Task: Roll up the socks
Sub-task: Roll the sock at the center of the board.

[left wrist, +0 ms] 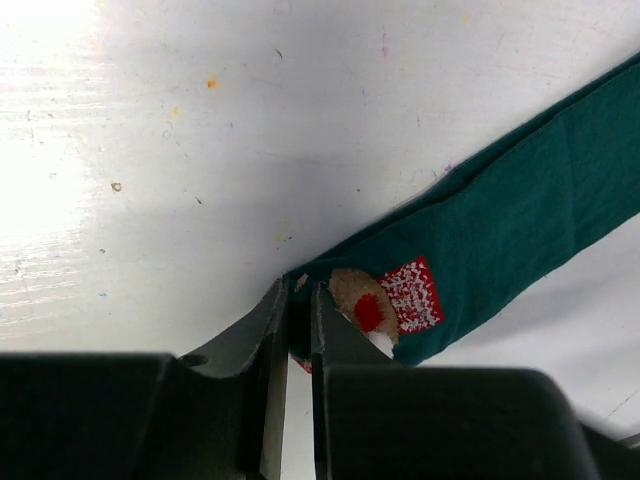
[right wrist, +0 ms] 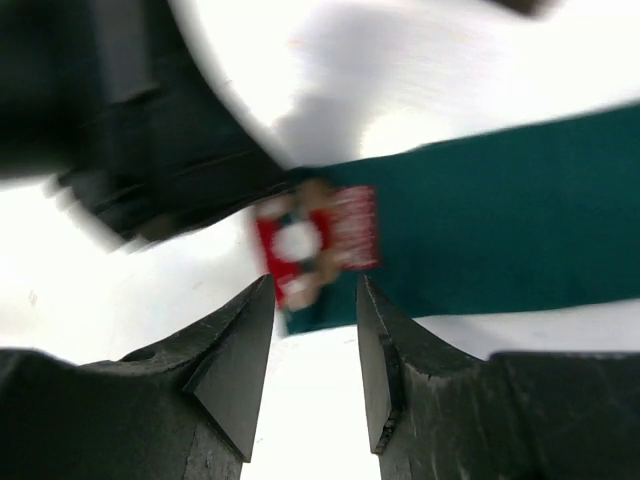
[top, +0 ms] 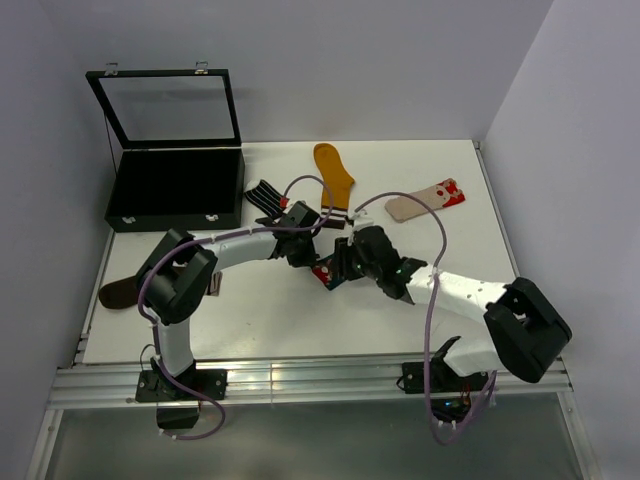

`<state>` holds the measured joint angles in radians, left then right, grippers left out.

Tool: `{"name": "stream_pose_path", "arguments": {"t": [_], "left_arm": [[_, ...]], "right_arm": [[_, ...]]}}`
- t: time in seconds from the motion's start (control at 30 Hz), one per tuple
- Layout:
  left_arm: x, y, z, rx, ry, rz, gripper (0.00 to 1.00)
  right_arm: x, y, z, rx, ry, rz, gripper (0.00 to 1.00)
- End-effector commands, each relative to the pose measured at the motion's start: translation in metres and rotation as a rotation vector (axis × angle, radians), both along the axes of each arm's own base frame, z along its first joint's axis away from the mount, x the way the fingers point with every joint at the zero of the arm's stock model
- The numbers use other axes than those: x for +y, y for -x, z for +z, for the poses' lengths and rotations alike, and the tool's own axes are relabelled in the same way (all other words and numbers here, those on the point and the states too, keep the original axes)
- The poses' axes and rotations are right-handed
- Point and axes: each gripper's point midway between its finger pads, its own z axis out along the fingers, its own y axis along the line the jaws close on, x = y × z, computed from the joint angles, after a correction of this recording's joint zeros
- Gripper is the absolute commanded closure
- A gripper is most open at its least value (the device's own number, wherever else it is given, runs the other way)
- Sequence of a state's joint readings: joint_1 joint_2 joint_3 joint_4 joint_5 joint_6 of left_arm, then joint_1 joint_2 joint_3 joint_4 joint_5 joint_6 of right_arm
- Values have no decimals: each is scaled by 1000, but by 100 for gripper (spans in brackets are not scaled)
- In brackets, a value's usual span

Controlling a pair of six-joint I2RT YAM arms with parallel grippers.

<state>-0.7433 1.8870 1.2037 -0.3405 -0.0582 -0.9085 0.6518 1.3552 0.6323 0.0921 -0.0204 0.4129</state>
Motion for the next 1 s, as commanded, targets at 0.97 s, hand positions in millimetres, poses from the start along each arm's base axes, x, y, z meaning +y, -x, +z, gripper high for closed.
{"name": "stream_pose_path", "arguments": {"t": [0.97], "left_arm": [[6, -5, 6, -23, -34, 1, 100]], "right_arm": [[43, 24, -57, -131, 333, 141, 77]]}}
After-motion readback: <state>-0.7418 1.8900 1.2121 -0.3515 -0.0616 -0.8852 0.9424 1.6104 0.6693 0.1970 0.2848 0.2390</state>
